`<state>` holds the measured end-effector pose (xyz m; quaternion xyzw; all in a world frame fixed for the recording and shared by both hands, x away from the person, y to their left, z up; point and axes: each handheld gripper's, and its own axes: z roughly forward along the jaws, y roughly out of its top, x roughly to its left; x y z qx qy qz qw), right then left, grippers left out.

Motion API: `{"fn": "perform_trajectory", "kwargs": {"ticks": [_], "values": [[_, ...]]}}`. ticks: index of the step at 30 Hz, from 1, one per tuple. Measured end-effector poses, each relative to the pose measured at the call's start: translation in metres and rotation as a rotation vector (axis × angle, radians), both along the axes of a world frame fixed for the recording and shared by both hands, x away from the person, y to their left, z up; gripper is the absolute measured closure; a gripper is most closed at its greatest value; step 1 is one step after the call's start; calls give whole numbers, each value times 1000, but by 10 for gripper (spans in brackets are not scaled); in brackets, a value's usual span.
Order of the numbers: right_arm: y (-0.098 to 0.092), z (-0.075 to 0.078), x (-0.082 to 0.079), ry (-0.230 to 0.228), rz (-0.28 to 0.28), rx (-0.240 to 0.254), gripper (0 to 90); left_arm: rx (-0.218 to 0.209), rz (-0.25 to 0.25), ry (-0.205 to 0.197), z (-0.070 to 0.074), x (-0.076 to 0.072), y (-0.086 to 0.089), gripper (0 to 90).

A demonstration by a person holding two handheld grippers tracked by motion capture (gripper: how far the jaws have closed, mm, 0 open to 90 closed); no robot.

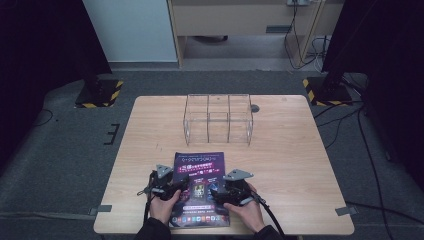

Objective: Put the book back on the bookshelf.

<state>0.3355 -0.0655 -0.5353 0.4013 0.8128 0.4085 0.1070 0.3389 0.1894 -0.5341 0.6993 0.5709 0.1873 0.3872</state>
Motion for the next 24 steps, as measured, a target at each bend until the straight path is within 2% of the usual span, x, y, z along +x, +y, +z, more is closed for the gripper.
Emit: {"fn": "perform_trajectory", "kwargs": {"ticks": [1,3,4,5,12,15,19,20,21,24], "values": [[0,0,0,1,0,-2,250,0,0,0,0,0,0,308],[0,0,-1,-1,-3,0,253,-42,7,2,0,0,3,308],[0,0,-1,-1,-3,0,253,-42,7,2,0,0,3,305],[0,-1,-1,-7,-3,1,252,-75,15,0,-1,0,5,302],[0,-1,-1,-11,-3,5,258,-86,11,1,-1,0,5,288],[-1,-1,-1,-8,-7,12,266,-93,19,1,-2,0,6,309],[-3,-1,0,-1,-13,29,285,-137,50,2,-2,-1,10,352],[-3,-1,0,-1,-10,29,289,-137,50,2,-2,-1,10,359],[-3,-1,0,0,-8,28,290,-157,60,-4,-2,-2,10,363],[-4,-1,0,1,-2,28,291,-165,60,-13,-2,-3,11,370]]}}
